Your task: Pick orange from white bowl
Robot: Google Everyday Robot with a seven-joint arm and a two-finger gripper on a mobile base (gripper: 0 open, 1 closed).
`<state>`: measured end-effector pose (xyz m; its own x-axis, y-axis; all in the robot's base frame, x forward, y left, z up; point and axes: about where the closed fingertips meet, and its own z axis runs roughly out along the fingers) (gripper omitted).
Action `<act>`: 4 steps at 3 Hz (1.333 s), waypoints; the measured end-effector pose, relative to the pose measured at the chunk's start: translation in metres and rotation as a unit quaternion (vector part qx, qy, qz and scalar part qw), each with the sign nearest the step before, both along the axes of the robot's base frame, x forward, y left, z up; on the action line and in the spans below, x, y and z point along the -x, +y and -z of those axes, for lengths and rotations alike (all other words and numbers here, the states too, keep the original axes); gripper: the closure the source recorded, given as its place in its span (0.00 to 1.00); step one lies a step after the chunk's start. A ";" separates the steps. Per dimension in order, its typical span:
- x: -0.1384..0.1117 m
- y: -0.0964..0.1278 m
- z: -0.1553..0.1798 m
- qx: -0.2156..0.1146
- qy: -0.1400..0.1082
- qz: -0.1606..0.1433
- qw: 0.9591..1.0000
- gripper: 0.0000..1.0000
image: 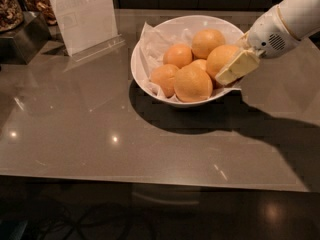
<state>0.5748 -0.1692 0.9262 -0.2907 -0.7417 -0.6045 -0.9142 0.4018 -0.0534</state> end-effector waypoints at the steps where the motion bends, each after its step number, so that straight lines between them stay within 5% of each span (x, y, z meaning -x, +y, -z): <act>1: 0.021 0.005 -0.023 -0.013 -0.042 -0.025 0.999 1.00; 4: 0.106 0.004 -0.066 -0.057 -0.136 -0.043 0.988 1.00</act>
Offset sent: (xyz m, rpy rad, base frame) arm -0.0901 -0.0043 0.0690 0.0942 -0.2669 0.0877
